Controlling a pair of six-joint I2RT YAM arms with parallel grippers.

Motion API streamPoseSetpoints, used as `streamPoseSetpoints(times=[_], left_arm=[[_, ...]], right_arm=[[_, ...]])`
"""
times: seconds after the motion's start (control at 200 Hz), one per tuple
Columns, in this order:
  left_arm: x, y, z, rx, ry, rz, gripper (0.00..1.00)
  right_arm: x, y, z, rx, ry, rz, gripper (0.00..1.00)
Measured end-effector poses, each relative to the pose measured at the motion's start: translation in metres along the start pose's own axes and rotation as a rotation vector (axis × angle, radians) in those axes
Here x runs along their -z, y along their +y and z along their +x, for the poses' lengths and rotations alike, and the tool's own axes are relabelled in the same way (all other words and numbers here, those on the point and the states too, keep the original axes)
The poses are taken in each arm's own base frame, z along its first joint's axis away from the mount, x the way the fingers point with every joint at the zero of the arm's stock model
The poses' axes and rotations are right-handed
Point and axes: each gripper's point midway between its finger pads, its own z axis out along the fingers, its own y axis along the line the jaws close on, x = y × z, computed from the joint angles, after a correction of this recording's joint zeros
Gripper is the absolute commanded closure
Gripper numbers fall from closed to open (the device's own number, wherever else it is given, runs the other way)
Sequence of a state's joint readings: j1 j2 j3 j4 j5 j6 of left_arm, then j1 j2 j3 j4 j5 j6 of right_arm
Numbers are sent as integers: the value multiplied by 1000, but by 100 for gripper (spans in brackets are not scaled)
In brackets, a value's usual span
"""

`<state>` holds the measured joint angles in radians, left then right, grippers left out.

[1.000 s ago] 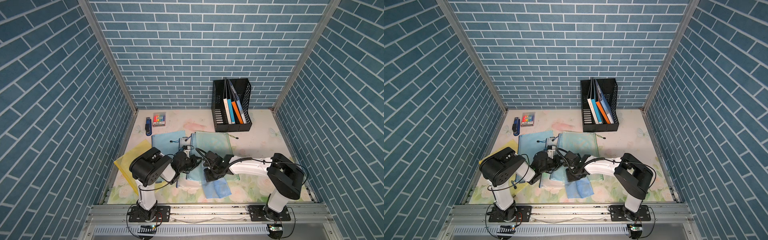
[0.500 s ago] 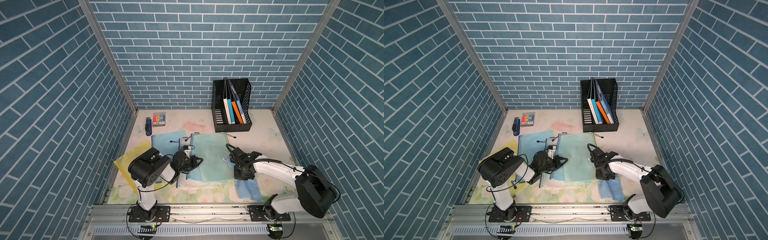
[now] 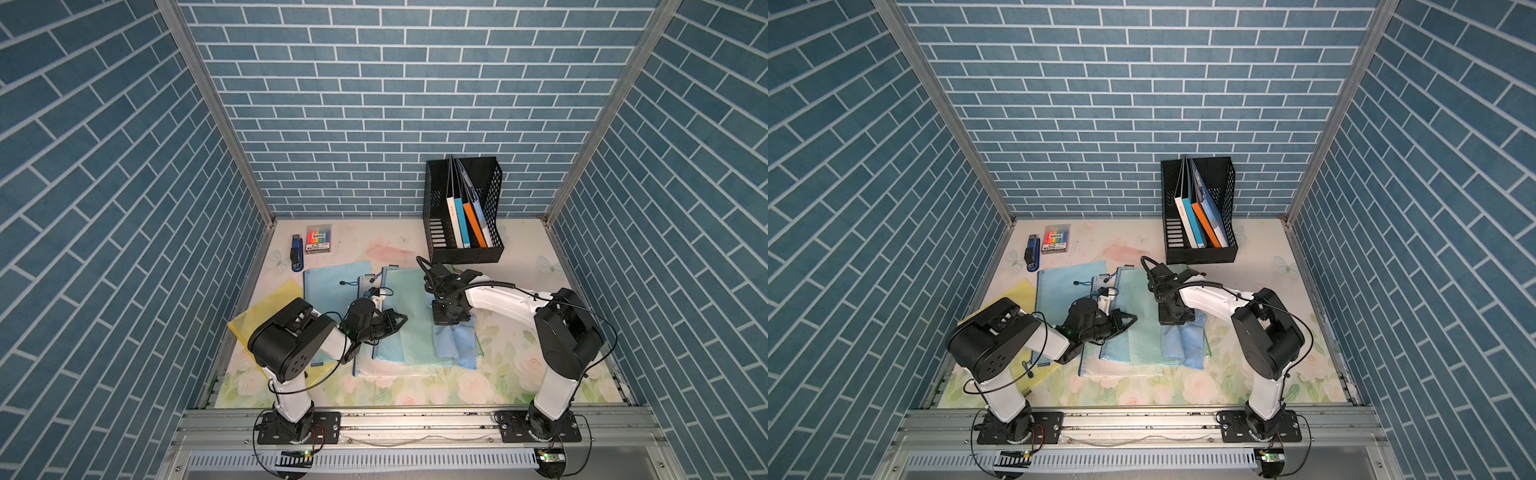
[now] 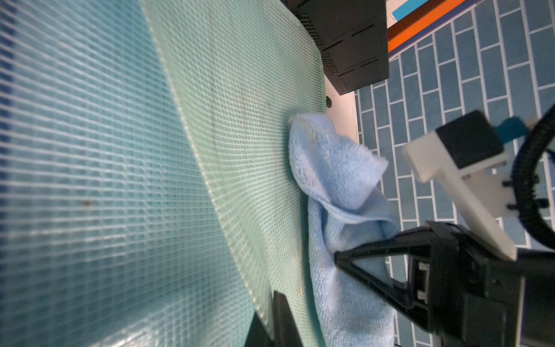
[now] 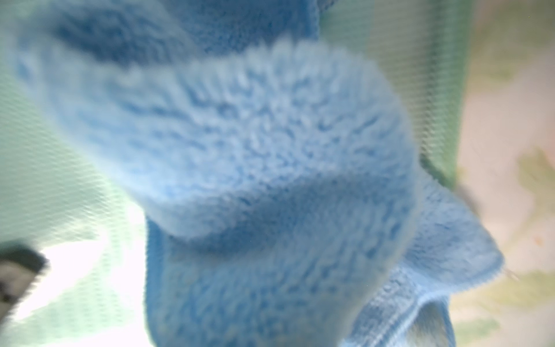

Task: Wipe the document bag
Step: Wipe the dirt from the document bag.

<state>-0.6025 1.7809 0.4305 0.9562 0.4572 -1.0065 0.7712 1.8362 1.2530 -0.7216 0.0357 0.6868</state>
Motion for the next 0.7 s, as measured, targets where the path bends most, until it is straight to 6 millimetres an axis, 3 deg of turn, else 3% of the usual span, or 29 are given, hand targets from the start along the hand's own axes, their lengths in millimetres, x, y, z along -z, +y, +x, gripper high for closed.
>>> streamPoseSetpoints(times=[0.085,0.245,0.485,0.58,0.65,0.7], left_arm=[[-1,0,0,-2,4,-5,100],[-1,2,1,-5,5,-15,100],[-1,3,1,-5,6,-19,100],[-1,3,1,-3,5,-20,100],[-1,3,1,-1,3,-21,100],[-1,3,1,1,1,-22,100]], right_arm=[[-12,7,-2,15,13,-13,100],[-20,-4,0,9,24,-10,100],[-15,-69,0,-71,54,71,100],[-16,-59,1,-42,63,71,100],[-16,-36,3,18,65,63,100],[-16,-8,3,73,61,32,100]])
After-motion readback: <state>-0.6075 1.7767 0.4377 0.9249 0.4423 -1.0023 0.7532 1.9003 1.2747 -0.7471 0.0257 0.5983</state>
